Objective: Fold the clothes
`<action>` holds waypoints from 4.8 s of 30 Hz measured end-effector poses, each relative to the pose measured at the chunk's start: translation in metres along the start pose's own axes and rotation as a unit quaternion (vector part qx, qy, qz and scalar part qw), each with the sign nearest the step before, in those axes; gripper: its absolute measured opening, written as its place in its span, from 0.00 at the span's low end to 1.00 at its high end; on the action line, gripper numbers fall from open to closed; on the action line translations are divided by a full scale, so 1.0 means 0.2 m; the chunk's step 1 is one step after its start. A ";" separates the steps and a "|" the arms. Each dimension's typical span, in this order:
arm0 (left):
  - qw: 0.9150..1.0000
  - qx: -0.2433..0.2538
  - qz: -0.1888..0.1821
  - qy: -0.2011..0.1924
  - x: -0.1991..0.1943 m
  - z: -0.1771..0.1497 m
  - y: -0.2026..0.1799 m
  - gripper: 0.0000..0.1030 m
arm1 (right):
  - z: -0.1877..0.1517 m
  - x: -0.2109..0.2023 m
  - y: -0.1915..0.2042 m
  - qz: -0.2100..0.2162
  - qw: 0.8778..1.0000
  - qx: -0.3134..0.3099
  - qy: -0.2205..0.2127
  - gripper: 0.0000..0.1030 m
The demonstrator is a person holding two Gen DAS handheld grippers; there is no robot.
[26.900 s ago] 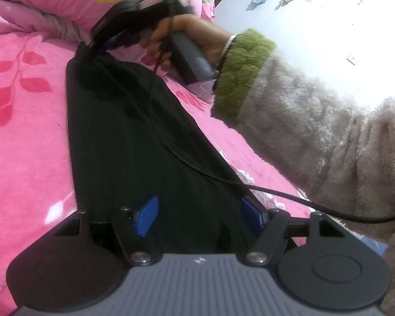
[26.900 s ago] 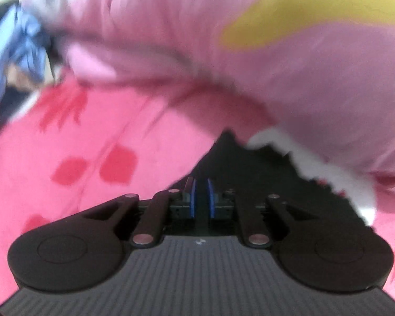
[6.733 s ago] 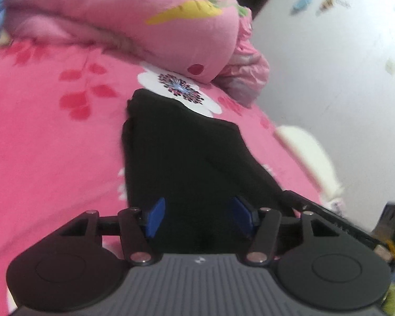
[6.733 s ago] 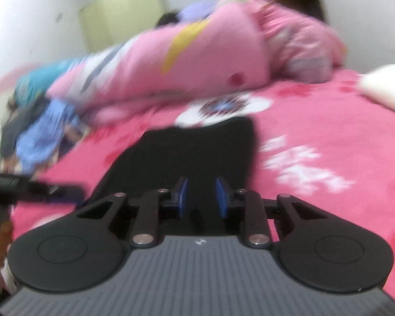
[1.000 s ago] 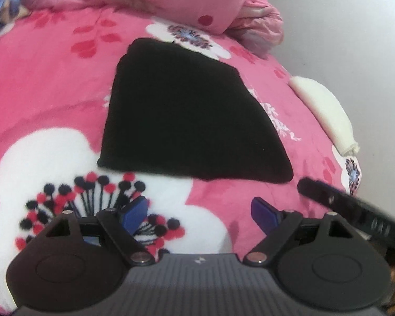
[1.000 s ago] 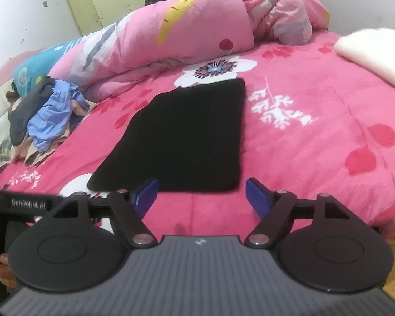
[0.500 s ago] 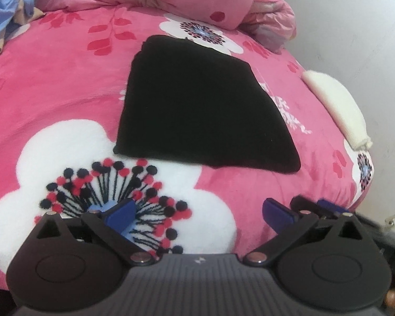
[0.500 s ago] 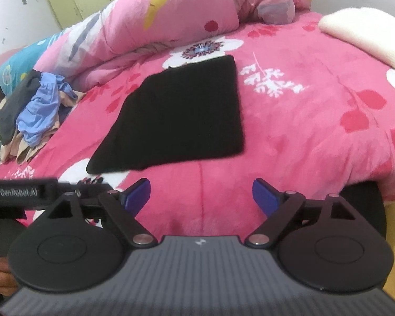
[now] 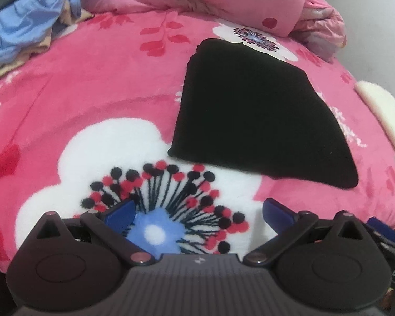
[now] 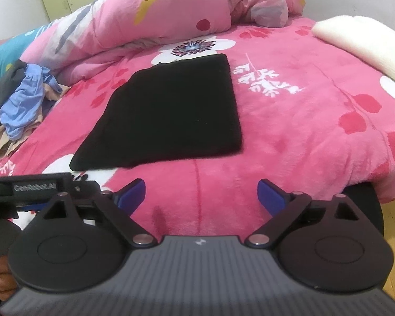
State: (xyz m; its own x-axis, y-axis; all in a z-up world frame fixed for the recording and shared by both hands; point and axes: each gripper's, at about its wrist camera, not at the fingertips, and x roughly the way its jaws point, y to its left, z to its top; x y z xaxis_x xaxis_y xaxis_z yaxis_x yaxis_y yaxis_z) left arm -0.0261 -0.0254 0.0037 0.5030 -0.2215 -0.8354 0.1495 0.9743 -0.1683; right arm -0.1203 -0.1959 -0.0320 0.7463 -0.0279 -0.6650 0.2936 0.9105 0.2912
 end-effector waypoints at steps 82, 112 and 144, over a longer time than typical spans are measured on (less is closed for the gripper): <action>0.994 0.033 0.077 -0.067 -0.14 -0.03 -0.01 1.00 | -0.02 -0.01 0.16 -0.037 0.998 -0.047 -0.007 0.99; 0.994 0.034 0.082 -0.062 -0.13 -0.04 -0.02 1.00 | -0.03 0.01 0.15 -0.038 0.998 -0.043 -0.002 0.99; 0.993 0.039 0.085 -0.067 -0.14 -0.02 -0.01 1.00 | -0.01 0.00 0.15 -0.043 0.998 -0.051 -0.007 0.99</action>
State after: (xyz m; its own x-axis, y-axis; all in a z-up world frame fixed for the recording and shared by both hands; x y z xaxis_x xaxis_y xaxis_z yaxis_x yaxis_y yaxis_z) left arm -0.0431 -0.0206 0.0251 0.6350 -0.0633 -0.7699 0.1155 0.9932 0.0136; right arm -0.1121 -0.1689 -0.0248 0.7291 -0.1119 -0.6751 0.2946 0.9418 0.1620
